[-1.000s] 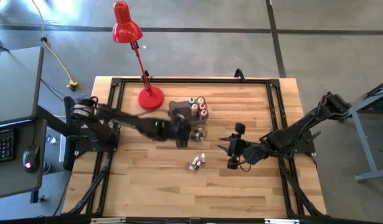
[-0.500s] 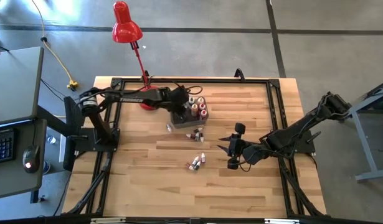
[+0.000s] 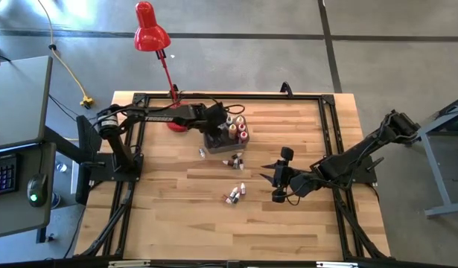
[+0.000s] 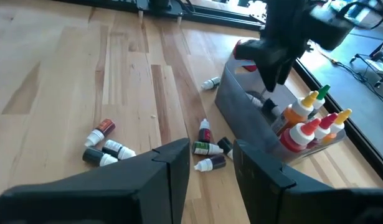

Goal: Pick & Place food coloring
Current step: Put the left small green food coloring bottle into the bin

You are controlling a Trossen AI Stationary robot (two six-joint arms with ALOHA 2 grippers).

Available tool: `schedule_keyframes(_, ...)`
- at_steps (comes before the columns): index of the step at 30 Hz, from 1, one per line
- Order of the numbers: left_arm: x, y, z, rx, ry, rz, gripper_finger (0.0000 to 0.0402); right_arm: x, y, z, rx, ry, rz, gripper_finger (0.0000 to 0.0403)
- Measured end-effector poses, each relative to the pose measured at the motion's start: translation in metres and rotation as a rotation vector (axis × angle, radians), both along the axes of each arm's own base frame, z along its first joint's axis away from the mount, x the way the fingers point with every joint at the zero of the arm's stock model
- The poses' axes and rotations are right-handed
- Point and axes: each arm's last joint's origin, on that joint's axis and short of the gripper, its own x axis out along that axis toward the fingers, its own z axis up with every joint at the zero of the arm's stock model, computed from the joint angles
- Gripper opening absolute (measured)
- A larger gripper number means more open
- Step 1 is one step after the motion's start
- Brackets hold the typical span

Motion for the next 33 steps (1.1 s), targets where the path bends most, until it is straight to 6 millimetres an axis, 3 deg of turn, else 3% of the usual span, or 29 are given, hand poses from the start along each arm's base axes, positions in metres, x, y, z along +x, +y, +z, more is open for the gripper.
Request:
schedule_keyframes(6,-0.003,-0.013,0.06,0.051,0.179,-0.016,0.0165,0.0,0.0,0.0,-0.001,0.002,0.0,0.0116)
schedule_keyframes(12,-0.024,-0.05,0.115,0.129,0.338,-0.075,0.0165,0.0,0.0,0.0,-0.001,0.002,0.0,0.0116)
schedule_keyframes(18,-0.064,-0.089,0.131,0.191,0.277,-0.049,0.0165,0.0,0.0,0.0,0.002,0.005,0.005,0.0116)
schedule_keyframes(22,-0.088,-0.111,0.106,0.186,0.154,-0.048,0.0166,0.0,0.0,0.0,-0.003,0.003,0.001,0.0116)
schedule_keyframes(26,-0.102,-0.126,0.057,0.2,0.066,-0.13,0.0166,0.0,-0.001,0.0,0.0,0.003,-0.001,0.0116)
schedule_keyframes(33,-0.12,-0.13,-0.033,0.204,0.109,-0.149,0.0166,0.0,0.0,0.0,0.004,-0.004,-0.001,0.0116)
